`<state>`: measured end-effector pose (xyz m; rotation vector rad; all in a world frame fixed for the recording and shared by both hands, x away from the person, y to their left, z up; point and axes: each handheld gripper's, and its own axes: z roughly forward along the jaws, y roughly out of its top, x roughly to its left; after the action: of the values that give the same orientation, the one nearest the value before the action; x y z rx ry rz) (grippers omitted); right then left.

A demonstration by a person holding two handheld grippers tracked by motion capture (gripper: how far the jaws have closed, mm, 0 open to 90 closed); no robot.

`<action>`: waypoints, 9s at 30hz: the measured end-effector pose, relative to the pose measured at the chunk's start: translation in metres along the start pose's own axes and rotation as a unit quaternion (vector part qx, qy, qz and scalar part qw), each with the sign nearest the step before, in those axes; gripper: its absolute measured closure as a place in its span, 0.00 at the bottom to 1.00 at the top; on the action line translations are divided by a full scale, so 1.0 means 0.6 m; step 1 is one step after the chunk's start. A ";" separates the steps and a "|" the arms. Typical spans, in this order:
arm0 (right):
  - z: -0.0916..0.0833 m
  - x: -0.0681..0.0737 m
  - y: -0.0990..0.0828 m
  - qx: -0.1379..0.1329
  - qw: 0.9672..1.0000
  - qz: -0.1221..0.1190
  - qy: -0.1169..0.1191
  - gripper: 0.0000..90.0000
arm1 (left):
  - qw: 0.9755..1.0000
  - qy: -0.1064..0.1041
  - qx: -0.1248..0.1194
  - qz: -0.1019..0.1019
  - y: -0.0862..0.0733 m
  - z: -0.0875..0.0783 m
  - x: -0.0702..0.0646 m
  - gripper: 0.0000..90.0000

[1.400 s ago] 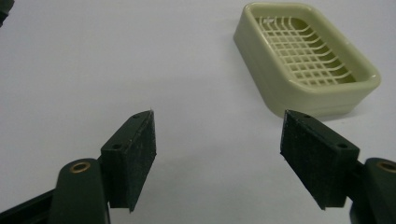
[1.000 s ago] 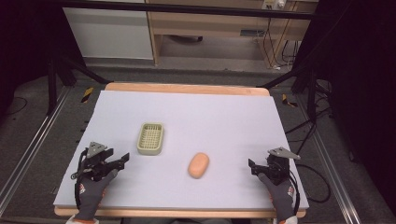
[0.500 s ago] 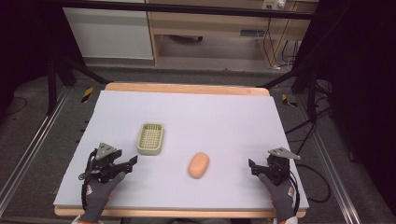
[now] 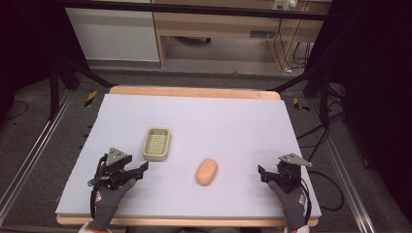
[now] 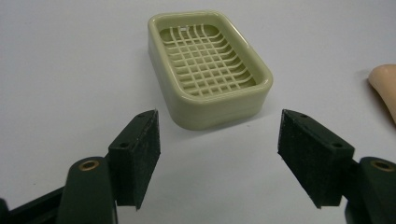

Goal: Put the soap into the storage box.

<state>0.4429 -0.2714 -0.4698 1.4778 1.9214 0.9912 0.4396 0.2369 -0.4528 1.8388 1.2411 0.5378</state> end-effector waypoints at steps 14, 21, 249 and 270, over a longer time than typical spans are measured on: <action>-0.002 -0.001 0.002 -0.007 1.000 0.005 -0.005 0.10 | 1.000 -0.016 -0.001 0.004 0.014 0.009 -0.021 0.30; -0.004 0.002 0.003 -0.007 1.000 0.003 -0.006 0.12 | 1.000 -0.026 -0.001 0.008 0.029 0.015 -0.033 0.30; -0.002 0.007 0.005 -0.002 1.000 -0.003 -0.009 0.12 | 0.986 -0.094 0.066 0.120 0.100 0.102 -0.230 0.35; -0.001 0.011 0.005 -0.002 1.000 -0.009 -0.006 0.12 | 0.991 -0.082 0.057 0.089 0.099 0.082 -0.177 0.35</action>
<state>0.4421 -0.2648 -0.4669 1.4598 1.9197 0.9743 0.4631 0.1118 -0.4210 2.0593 1.0221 0.4100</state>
